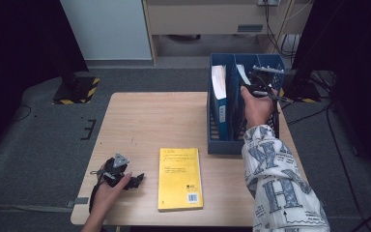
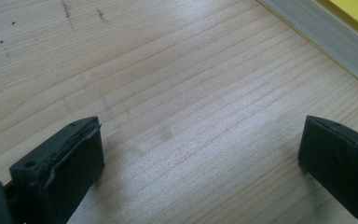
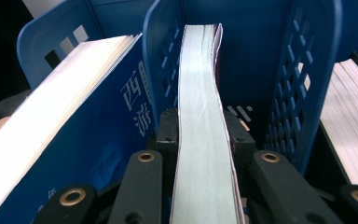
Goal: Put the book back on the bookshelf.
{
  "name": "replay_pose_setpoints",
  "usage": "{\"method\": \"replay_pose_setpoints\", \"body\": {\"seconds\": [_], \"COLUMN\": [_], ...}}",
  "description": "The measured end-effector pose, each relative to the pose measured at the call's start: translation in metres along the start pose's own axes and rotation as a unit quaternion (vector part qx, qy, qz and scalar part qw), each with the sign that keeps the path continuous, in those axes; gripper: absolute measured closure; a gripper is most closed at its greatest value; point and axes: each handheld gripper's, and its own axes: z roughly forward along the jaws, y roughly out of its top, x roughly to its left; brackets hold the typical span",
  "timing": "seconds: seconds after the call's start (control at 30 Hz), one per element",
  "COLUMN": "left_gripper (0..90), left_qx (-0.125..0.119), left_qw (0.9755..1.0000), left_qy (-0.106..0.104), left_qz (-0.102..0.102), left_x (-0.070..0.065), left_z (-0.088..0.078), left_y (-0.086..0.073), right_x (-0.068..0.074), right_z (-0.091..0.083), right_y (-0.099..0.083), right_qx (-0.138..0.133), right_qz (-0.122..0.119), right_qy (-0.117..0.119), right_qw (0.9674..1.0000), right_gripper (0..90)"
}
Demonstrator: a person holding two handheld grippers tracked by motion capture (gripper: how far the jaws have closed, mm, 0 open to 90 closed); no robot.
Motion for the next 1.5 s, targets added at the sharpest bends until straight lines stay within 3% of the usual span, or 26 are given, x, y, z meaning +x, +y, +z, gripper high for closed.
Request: {"method": "replay_pose_setpoints", "body": {"seconds": [0.47, 1.1, 1.37, 1.5], "left_gripper": [0.0, 0.0, 0.0, 0.0], "left_qx": [0.000, 0.000, 0.000, 0.000], "left_qw": [1.0000, 1.0000, 1.0000, 1.0000], "left_qy": [-0.001, 0.000, -0.001, -0.001], "left_qz": [0.001, 0.001, 0.001, 0.001], "left_x": [0.000, 0.000, 0.000, 0.000], "left_z": [0.000, 0.000, 0.000, 0.000], "left_y": [0.000, 0.000, 0.000, 0.000], "right_x": [0.003, 0.000, -0.002, -0.005], "right_z": [-0.005, -0.011, -0.012, -0.012], "right_y": [-0.004, -0.009, -0.009, -0.008], "right_qx": [0.016, 0.025, 0.025, 0.018], "right_qz": [-0.007, 0.003, 0.002, 0.016], "right_qy": [0.010, 0.032, 0.027, 0.016], "right_qw": [0.9998, 0.9992, 0.9993, 0.9996], "right_gripper": [71.9, 68.9, 72.4, 73.0]}}
